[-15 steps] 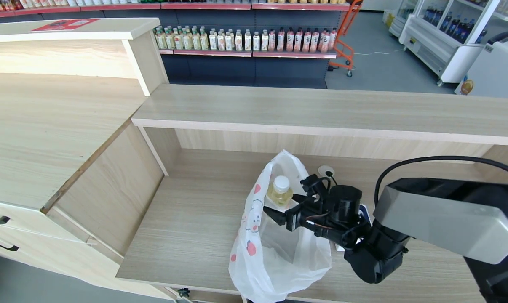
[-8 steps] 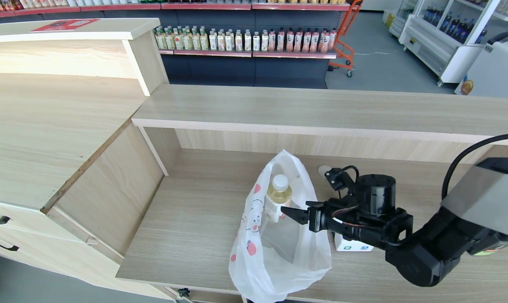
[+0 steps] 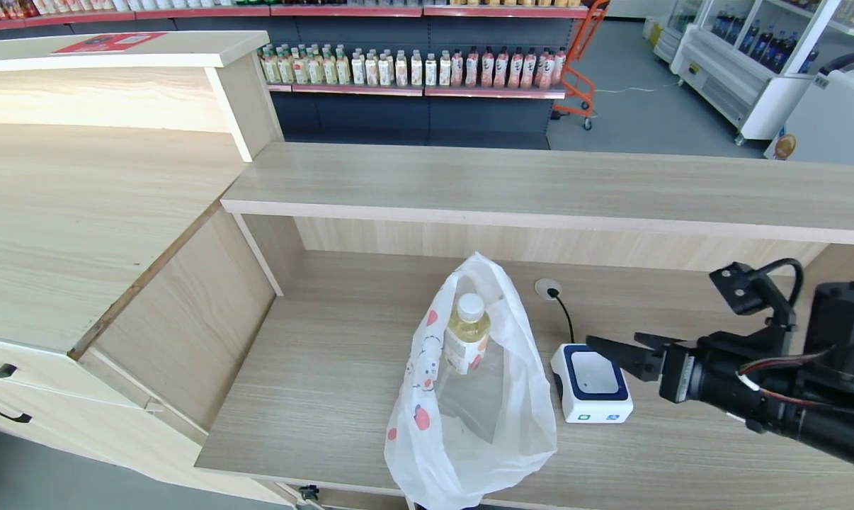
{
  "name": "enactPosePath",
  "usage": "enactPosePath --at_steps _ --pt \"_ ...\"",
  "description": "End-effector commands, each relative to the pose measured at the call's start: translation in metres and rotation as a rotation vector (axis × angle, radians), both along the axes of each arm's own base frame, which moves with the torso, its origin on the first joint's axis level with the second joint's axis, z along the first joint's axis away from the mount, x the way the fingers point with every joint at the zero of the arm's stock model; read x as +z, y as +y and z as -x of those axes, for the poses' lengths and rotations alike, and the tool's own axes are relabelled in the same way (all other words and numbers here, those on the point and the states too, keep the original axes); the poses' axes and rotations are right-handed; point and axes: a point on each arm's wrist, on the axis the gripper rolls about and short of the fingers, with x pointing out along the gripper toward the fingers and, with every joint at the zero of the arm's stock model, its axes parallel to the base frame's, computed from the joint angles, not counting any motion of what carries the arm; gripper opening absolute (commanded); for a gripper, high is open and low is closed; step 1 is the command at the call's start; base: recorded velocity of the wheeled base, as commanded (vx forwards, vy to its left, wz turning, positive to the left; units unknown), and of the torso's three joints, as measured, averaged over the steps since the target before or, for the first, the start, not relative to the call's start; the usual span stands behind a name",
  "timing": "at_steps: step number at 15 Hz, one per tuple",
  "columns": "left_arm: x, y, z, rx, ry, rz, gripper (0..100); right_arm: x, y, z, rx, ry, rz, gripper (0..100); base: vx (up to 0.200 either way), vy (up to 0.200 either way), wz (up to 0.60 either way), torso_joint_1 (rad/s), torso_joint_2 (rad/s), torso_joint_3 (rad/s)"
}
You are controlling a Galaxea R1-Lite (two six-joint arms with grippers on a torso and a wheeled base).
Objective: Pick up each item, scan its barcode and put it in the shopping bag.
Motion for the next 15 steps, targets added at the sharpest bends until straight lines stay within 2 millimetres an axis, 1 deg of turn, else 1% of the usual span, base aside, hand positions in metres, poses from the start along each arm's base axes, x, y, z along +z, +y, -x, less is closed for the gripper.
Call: enactPosePath --at_steps 1,2,3,4,5,6,7,8,9,11,15 --pt "0.0 0.0 0.0 0.001 0.0 0.0 100 -0.003 -0.055 0.114 -0.294 -0.066 0.077 100 0.0 0.0 0.0 0.0 0.0 0.0" --pt "0.0 0.0 0.0 0.001 0.0 0.0 100 -0.021 -0.062 0.152 -0.333 -0.079 0.095 100 0.0 0.0 0.0 0.0 0.0 0.0" --pt "0.0 0.0 0.0 0.001 0.0 0.0 100 -0.035 -0.066 0.178 -0.373 -0.14 0.135 100 0.0 0.0 0.0 0.0 0.0 0.0" --pt "0.0 0.0 0.0 0.001 0.0 0.0 100 -0.042 -0.068 0.195 -0.407 -0.204 0.172 100 0.0 0.0 0.0 0.0 0.0 0.0" --pt "0.0 0.0 0.0 0.001 0.0 0.0 100 -0.055 -0.068 0.212 -0.432 -0.236 0.18 100 0.0 0.0 0.0 0.0 0.0 0.0" --pt "0.0 0.0 0.0 0.001 0.0 0.0 100 -0.064 -0.068 0.221 -0.448 -0.262 0.176 100 0.0 0.0 0.0 0.0 0.0 0.0" --pt "0.0 0.0 0.0 0.001 0.0 0.0 100 -0.064 -0.068 0.222 -0.449 -0.27 0.176 100 0.0 0.0 0.0 0.0 0.0 0.0" --pt "0.0 0.0 0.0 0.001 0.0 0.0 100 -0.065 -0.068 0.227 -0.448 -0.344 0.192 100 0.0 0.0 0.0 0.0 0.0 0.0" --pt "0.0 0.0 0.0 0.001 0.0 0.0 100 -0.065 -0.068 0.229 -0.439 -0.368 0.189 100 0.0 0.0 0.0 0.0 0.0 0.0" --pt "0.0 0.0 0.0 0.001 0.0 0.0 100 -0.07 -0.07 0.229 -0.512 -0.323 0.24 100 0.0 0.0 0.0 0.0 0.0 0.0" --pt "0.0 0.0 0.0 0.001 0.0 0.0 100 -0.07 -0.07 0.229 -0.506 -0.32 0.238 100 0.0 0.0 0.0 0.0 0.0 0.0"
